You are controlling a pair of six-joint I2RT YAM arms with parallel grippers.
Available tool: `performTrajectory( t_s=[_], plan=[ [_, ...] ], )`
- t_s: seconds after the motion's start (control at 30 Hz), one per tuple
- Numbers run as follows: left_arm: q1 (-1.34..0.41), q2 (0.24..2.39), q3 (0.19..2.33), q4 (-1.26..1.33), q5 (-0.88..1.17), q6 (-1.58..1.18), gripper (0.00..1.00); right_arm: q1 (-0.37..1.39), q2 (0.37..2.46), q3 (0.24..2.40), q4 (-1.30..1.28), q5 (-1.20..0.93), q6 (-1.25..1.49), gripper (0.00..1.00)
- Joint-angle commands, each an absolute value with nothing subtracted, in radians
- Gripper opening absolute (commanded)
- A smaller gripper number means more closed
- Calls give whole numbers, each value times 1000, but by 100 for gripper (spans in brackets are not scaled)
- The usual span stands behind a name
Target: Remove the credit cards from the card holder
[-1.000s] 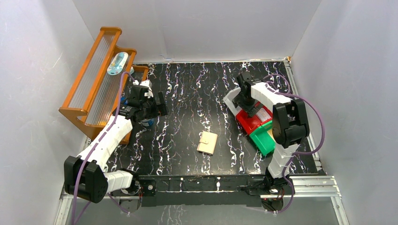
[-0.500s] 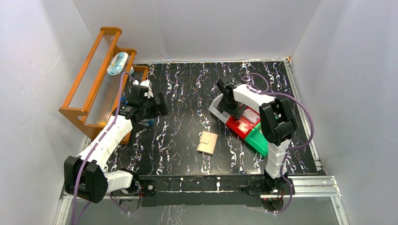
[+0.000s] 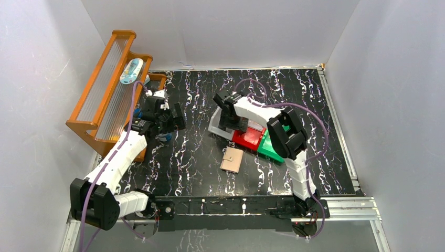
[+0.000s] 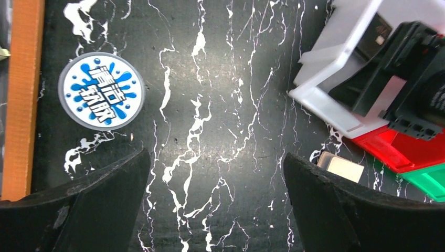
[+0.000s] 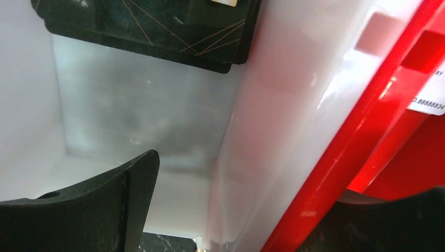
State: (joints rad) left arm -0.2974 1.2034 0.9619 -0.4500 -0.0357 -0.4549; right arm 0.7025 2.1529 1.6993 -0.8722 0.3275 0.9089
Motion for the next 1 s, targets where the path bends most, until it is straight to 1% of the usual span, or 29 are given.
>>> performTrajectory(
  t_s=[0.0,0.27,0.6,0.97],
  plan=[
    [-294,1120,966,-474,-124,-470,98,769,2200,1808,-864,283,757,83],
    [-294,1049,951,-506,-220,-496,98,822,2276,1934,-837,261,604,82],
    [-294,1018,942,-518,-240,-508,98,831,2391,2108,-851,261,390,82],
    [-294,1014,943,-522,-237,-517,98,844,2412,2145,-818,248,185,80]
  ],
)
